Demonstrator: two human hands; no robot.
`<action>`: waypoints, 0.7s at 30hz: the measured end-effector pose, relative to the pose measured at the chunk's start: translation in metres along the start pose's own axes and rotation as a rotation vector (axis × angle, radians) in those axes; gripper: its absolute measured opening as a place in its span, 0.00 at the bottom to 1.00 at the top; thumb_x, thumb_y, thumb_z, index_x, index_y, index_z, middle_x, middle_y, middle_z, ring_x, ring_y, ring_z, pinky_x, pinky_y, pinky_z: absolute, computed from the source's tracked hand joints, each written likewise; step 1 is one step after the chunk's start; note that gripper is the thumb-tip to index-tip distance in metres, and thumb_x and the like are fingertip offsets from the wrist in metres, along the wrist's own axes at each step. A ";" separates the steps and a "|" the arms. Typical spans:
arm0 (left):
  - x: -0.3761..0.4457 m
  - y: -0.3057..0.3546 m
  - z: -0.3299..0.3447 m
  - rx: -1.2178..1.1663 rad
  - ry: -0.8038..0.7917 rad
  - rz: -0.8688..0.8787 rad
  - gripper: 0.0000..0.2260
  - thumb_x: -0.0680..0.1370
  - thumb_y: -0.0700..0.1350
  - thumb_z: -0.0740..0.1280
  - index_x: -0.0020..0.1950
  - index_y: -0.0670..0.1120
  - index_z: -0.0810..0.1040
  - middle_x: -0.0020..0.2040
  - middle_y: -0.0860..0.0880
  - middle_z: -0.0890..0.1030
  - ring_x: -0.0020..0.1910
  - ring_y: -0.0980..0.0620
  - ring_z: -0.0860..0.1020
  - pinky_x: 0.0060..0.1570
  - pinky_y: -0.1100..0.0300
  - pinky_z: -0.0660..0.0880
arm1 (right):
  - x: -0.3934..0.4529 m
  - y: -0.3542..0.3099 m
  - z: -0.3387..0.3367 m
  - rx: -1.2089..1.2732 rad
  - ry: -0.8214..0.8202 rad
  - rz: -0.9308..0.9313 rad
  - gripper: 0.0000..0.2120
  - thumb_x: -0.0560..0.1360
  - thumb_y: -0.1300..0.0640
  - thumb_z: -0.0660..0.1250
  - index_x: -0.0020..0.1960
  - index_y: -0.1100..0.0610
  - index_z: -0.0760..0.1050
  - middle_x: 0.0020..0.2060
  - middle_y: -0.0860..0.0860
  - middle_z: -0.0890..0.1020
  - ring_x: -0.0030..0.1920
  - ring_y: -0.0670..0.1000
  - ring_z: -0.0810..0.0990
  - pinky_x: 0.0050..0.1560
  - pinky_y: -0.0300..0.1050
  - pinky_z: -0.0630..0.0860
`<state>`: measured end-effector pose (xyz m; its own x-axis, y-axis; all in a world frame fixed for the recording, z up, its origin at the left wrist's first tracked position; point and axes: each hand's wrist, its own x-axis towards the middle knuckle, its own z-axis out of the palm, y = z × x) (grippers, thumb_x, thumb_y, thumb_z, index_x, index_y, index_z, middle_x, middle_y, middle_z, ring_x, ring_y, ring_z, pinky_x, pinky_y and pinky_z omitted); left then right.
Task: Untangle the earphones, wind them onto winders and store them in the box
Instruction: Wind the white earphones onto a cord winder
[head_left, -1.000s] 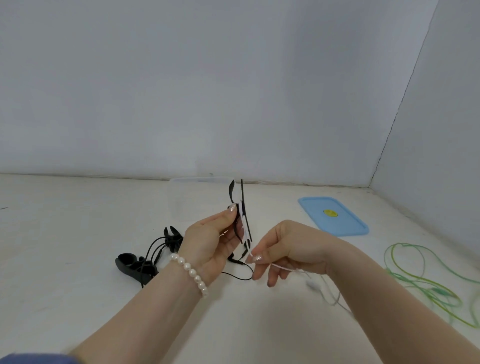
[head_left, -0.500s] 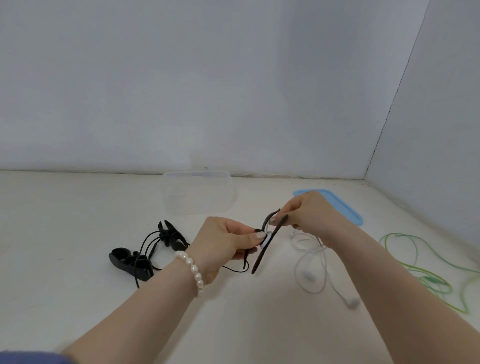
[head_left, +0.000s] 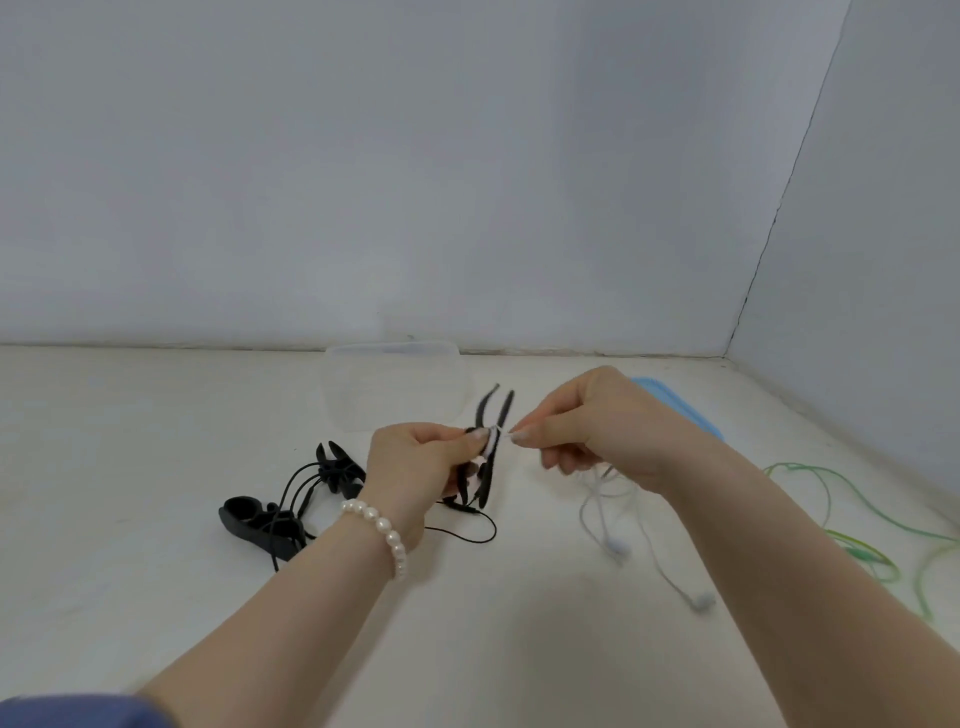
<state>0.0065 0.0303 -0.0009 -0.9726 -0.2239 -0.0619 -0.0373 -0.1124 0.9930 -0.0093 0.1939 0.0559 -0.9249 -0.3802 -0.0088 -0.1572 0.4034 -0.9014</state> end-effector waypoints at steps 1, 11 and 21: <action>0.001 0.001 -0.001 -0.096 0.010 -0.025 0.04 0.69 0.38 0.73 0.37 0.38 0.81 0.33 0.44 0.80 0.30 0.51 0.76 0.34 0.61 0.76 | -0.001 -0.001 0.005 0.037 -0.069 -0.005 0.02 0.70 0.64 0.71 0.41 0.62 0.82 0.25 0.52 0.81 0.24 0.46 0.74 0.27 0.36 0.67; -0.003 0.006 -0.002 -0.428 -0.108 -0.044 0.07 0.73 0.39 0.67 0.46 0.36 0.79 0.36 0.45 0.80 0.34 0.51 0.77 0.35 0.62 0.79 | 0.005 0.013 0.016 0.162 -0.334 0.190 0.07 0.73 0.63 0.68 0.37 0.58 0.80 0.27 0.54 0.81 0.26 0.49 0.80 0.26 0.36 0.73; -0.005 0.001 0.002 -0.357 -0.150 -0.065 0.08 0.72 0.41 0.68 0.46 0.36 0.79 0.35 0.45 0.80 0.36 0.49 0.77 0.44 0.57 0.79 | 0.009 0.024 0.022 -0.106 -0.314 0.209 0.11 0.69 0.55 0.74 0.32 0.60 0.78 0.25 0.53 0.76 0.25 0.47 0.74 0.37 0.40 0.68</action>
<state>0.0110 0.0337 0.0002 -0.9946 -0.0640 -0.0814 -0.0433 -0.4573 0.8883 -0.0140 0.1818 0.0245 -0.7923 -0.5103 -0.3343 -0.0270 0.5768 -0.8164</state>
